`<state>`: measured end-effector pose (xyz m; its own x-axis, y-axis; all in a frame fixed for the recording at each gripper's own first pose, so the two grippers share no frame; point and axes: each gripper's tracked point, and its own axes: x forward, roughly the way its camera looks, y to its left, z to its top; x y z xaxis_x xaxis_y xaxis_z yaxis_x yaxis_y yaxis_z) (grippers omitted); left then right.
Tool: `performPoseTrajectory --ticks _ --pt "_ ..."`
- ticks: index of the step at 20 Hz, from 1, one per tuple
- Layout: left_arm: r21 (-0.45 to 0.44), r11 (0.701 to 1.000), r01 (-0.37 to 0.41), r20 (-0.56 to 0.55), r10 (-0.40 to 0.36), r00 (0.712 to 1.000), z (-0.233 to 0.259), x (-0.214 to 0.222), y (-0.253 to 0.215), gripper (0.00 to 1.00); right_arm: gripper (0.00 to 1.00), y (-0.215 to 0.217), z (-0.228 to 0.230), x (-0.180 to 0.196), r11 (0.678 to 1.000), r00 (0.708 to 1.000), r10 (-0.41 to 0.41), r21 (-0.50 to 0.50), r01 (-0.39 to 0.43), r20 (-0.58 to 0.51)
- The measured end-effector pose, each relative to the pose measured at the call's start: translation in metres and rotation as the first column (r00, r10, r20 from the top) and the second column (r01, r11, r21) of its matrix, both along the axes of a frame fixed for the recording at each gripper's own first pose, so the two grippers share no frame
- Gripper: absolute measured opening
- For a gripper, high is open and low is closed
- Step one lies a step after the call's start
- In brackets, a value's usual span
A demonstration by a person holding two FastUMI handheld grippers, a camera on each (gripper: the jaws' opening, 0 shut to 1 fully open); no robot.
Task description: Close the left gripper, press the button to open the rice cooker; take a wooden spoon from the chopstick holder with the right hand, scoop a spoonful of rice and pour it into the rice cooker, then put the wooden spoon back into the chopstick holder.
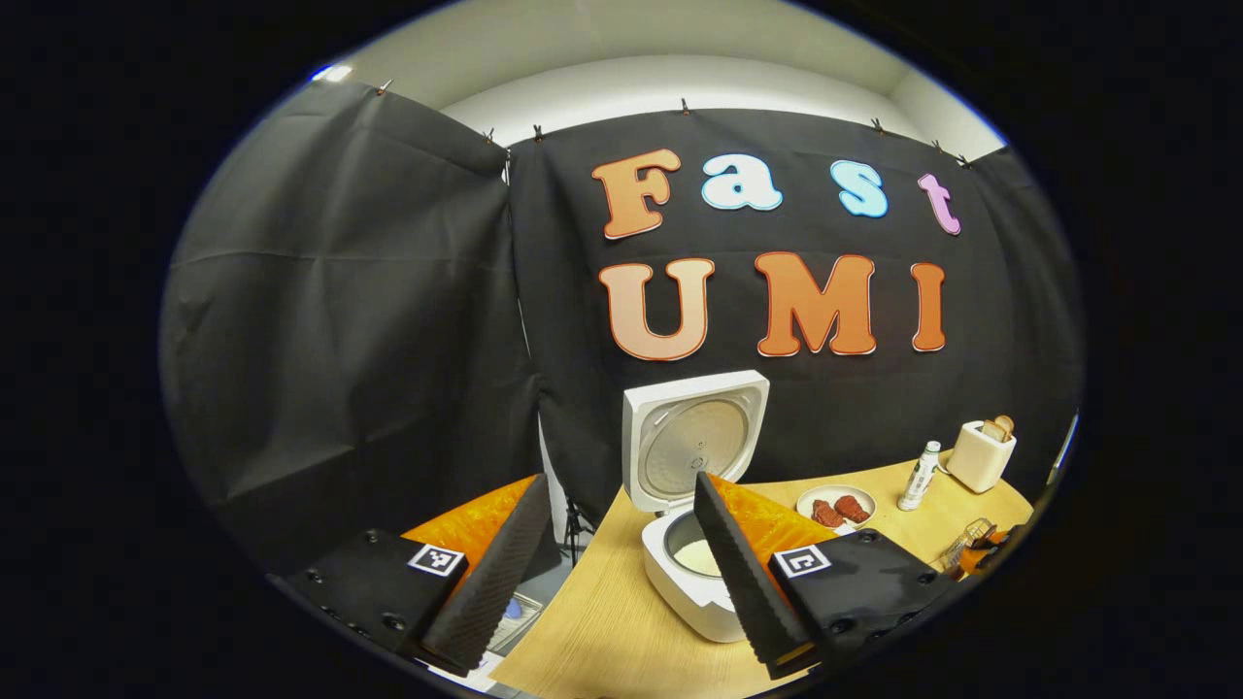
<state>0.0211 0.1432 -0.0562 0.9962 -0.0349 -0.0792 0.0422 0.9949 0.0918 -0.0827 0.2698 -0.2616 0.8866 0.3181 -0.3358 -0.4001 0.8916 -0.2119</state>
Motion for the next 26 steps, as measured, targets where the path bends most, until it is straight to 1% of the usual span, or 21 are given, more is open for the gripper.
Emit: performPoseTrajectory --ticks 1,3,4,5,7,8,9,10,12,13,15,18,21,22,24,26 --pt "0.002 1.0 -0.001 -0.003 0.001 1.0 -0.001 0.001 0.0 1.0 0.06 0.002 0.001 -0.004 1.0 1.0 0.005 0.003 -0.005 -0.003" --pt "-0.004 1.0 0.013 -0.006 -0.013 1.0 -0.003 0.002 -0.004 1.0 0.05 0.006 -0.013 -0.01 0.999 0.998 0.031 0.025 -0.03 -0.048" --pt "-0.006 1.0 0.014 -0.008 -0.014 1.0 -0.005 0.003 -0.005 1.0 0.06 0.007 -0.019 -0.014 0.998 0.996 0.028 0.055 -0.024 -0.083" --pt "-0.008 1.0 0.016 -0.012 -0.016 1.0 -0.006 0.003 -0.006 1.0 0.06 0.005 -0.016 -0.011 0.995 0.997 0.01 0.1 -0.002 -0.075" --pt "-0.01 1.0 0.024 -0.016 -0.024 1.0 -0.009 0.003 -0.009 1.0 0.06 0.0 -0.015 -0.011 0.988 0.995 -0.025 0.152 0.04 -0.097" --pt "-0.007 1.0 0.025 -0.017 -0.025 1.0 -0.009 0.003 -0.01 1.0 0.06 0.001 -0.016 -0.009 0.978 0.991 -0.033 0.198 0.059 -0.131" --pt "-0.003 1.0 0.024 -0.019 -0.024 1.0 -0.01 0.004 -0.01 1.0 0.06 -0.001 -0.013 -0.009 0.968 0.99 -0.046 0.237 0.078 -0.135" --pt "0.0 1.0 0.024 -0.021 -0.024 0.999 -0.011 0.005 -0.01 1.0 0.06 0.0 -0.015 -0.009 0.959 0.986 -0.049 0.269 0.091 -0.161" --pt "-0.001 1.0 0.027 -0.027 -0.027 0.999 -0.014 0.006 -0.011 1.0 0.05 0.004 -0.014 -0.01 0.928 0.979 -0.047 0.353 0.117 -0.201" --pt "-0.002 1.0 0.028 -0.031 -0.028 0.999 -0.015 0.006 -0.012 1.0 0.05 0.007 -0.014 -0.01 0.906 0.974 -0.038 0.404 0.127 -0.223" --pt "-0.003 1.0 0.031 -0.035 -0.031 0.999 -0.016 0.007 -0.013 1.0 0.05 0.017 -0.015 -0.01 0.868 0.965 -0.019 0.475 0.146 -0.261" --pt "0.004 0.999 0.032 -0.037 -0.032 0.999 -0.017 0.007 -0.013 1.0 0.05 0.031 -0.019 -0.012 0.813 0.948 0.007 0.554 0.18 -0.318" --pt "0.007 0.999 0.033 -0.036 -0.033 0.999 -0.018 0.006 -0.013 1.0 0.05 0.033 -0.026 -0.008 0.748 0.924 0.003 0.615 0.252 -0.382" --pt "0.004 0.999 0.035 -0.037 -0.034 0.999 -0.019 0.006 -0.013 1.0 0.05 0.028 -0.028 -0.006 0.72 0.914 -0.009 0.631 0.287 -0.406" --pt "-0.002 0.999 0.036 -0.041 -0.036 0.999 -0.02 0.008 -0.014 1.0 0.05 0.022 -0.035 -0.002 0.653 0.884 -0.028 0.661 0.37 -0.466" --pt "-0.006 0.999 0.037 -0.044 -0.037 0.998 -0.02 0.008 -0.015 1.0 0.05 0.015 -0.038 0.0 0.599 0.857 -0.034 0.676 0.43 -0.515"
